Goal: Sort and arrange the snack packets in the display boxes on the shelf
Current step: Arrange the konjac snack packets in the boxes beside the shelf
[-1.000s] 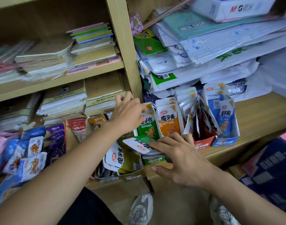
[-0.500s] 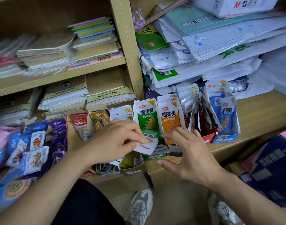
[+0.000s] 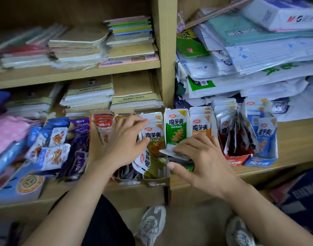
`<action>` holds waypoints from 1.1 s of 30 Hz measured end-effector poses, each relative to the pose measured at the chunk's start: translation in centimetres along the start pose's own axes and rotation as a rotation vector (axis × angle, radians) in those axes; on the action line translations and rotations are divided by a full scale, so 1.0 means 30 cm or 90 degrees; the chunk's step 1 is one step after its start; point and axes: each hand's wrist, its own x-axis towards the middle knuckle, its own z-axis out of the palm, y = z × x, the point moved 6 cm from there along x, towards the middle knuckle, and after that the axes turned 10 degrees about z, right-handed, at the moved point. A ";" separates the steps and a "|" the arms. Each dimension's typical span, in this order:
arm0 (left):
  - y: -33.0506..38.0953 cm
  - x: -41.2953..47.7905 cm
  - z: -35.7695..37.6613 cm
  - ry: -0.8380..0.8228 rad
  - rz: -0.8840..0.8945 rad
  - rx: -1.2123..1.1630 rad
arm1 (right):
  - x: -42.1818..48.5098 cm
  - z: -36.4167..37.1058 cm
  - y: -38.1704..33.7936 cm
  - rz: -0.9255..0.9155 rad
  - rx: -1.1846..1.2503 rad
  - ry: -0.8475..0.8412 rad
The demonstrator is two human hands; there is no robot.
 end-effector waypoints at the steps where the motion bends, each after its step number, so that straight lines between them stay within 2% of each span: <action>1: -0.003 0.003 0.000 0.006 -0.002 -0.005 | 0.011 0.000 -0.013 -0.004 0.027 -0.010; 6: 0.007 -0.005 -0.037 0.078 0.066 -0.033 | 0.044 0.056 -0.071 -0.060 0.094 -0.065; 12: -0.017 -0.091 -0.022 -0.059 0.140 -0.202 | 0.039 0.055 -0.038 -0.036 0.125 -0.044; 16: -0.013 -0.110 -0.023 -0.076 0.123 -0.241 | 0.035 0.071 -0.032 -0.021 0.138 -0.069; 20: -0.007 -0.100 -0.034 -0.016 0.106 -0.232 | 0.028 0.061 -0.020 -0.012 0.167 -0.078; 23: 0.025 -0.086 -0.060 0.068 0.097 -0.214 | 0.015 0.036 -0.003 -0.008 0.204 -0.079; 26: 0.133 -0.067 -0.082 0.139 0.157 -0.212 | 0.004 -0.029 0.035 -0.001 0.188 0.029; 28: 0.225 -0.044 -0.067 0.120 0.198 -0.221 | -0.005 -0.101 0.087 0.010 0.121 0.172; 30: 0.308 -0.009 -0.031 0.064 0.222 -0.200 | -0.011 -0.166 0.173 0.076 0.041 0.266; 31: 0.346 0.010 -0.008 0.028 0.233 -0.181 | -0.012 -0.184 0.230 0.134 0.002 0.270; 33: 0.410 0.042 0.049 -0.062 0.249 -0.136 | -0.019 -0.188 0.341 0.253 -0.052 0.190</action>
